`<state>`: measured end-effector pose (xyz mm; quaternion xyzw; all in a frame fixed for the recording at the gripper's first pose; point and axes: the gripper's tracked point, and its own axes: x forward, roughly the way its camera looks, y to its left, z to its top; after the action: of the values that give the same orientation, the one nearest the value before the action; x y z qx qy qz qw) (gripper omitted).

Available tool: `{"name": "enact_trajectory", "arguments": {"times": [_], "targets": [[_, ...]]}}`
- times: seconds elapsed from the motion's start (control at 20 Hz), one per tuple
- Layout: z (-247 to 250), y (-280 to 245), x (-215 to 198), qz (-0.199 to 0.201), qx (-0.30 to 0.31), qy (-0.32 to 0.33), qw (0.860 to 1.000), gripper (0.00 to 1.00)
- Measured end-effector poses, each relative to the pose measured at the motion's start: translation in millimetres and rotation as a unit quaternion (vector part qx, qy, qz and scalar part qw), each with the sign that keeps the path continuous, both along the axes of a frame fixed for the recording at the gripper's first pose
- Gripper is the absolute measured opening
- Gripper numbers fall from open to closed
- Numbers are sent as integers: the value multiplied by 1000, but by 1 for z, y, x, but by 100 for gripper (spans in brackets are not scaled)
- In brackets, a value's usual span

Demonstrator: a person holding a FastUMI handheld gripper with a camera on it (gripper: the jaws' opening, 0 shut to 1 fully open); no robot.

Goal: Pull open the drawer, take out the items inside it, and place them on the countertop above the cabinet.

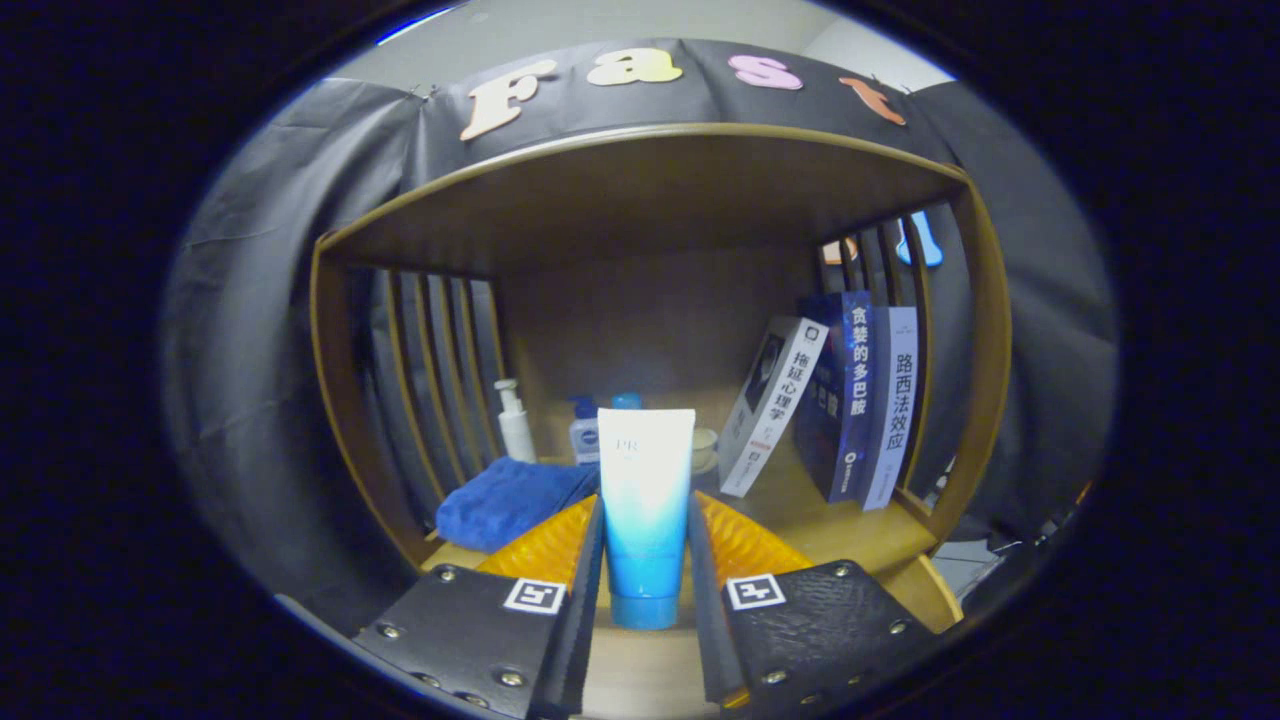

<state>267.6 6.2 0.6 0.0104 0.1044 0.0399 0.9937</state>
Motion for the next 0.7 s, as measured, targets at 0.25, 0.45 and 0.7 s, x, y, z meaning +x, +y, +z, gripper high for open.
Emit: {"name": "enact_trajectory", "arguments": {"times": [0.25, 0.45, 0.7], "targets": [[-55, -16, 49, -40, -1, 17, 999, 44], [-106, -26, 76, -67, -10, 56, 996, 44], [-142, -26, 94, -76, -10, 84, 994, 44]]}}
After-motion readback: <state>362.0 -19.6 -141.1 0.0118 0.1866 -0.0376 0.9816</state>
